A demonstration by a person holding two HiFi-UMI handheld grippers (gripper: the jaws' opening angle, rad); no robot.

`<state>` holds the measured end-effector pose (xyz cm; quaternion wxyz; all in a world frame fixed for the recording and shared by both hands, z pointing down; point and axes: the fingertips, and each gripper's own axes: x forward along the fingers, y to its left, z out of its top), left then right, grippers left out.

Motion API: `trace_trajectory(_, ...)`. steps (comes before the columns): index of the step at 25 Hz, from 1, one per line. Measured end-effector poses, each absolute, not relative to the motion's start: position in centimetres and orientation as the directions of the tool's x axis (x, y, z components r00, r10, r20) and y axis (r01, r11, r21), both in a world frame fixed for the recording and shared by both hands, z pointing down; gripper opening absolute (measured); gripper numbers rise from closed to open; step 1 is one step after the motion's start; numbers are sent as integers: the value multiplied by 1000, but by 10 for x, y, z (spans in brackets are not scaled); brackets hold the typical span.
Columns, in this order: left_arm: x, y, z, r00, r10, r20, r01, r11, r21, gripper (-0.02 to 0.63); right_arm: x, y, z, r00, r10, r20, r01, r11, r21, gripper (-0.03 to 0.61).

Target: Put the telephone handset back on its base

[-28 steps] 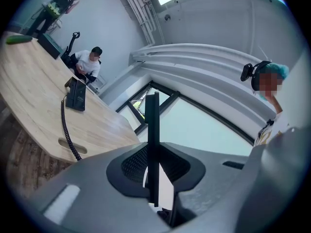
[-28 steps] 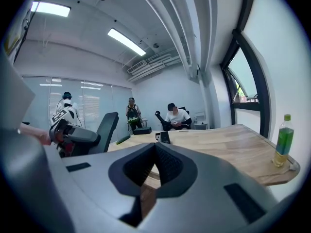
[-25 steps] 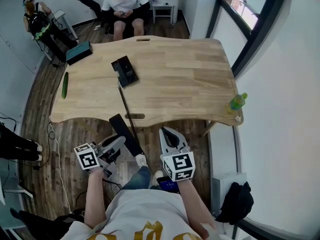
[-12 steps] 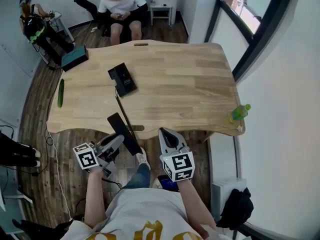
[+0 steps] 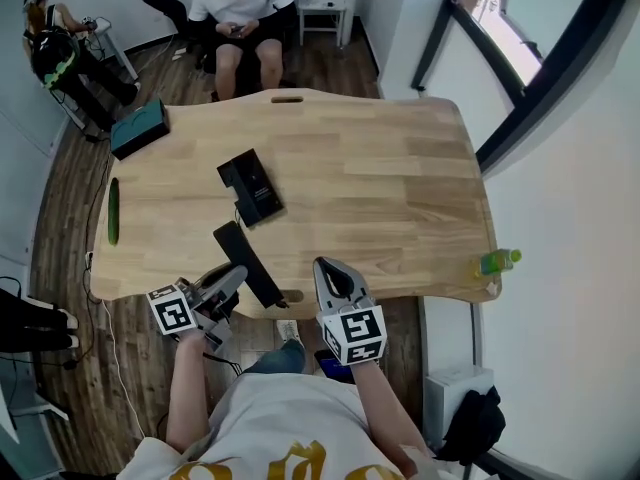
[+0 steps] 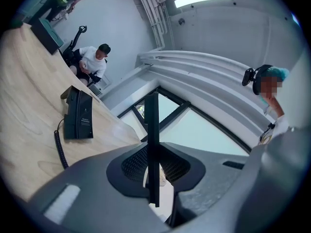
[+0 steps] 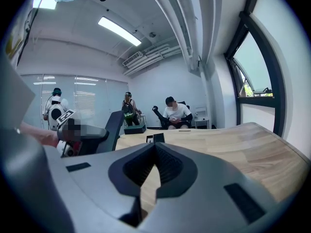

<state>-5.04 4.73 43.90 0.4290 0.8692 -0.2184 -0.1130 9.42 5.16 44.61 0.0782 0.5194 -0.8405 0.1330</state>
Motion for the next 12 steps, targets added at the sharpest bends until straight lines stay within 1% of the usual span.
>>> trace_trajectory(6, -69, -8, 449, 885, -465, -11, -268, -529, 805, 67, 83, -2, 459, -400, -869, 290, -916, 385, -110, 5)
trace_trajectory(12, -82, -38, 469, 893, -450, 6, -263, -512, 818, 67, 79, -23, 477, -359, -873, 330, -933, 344, -107, 5)
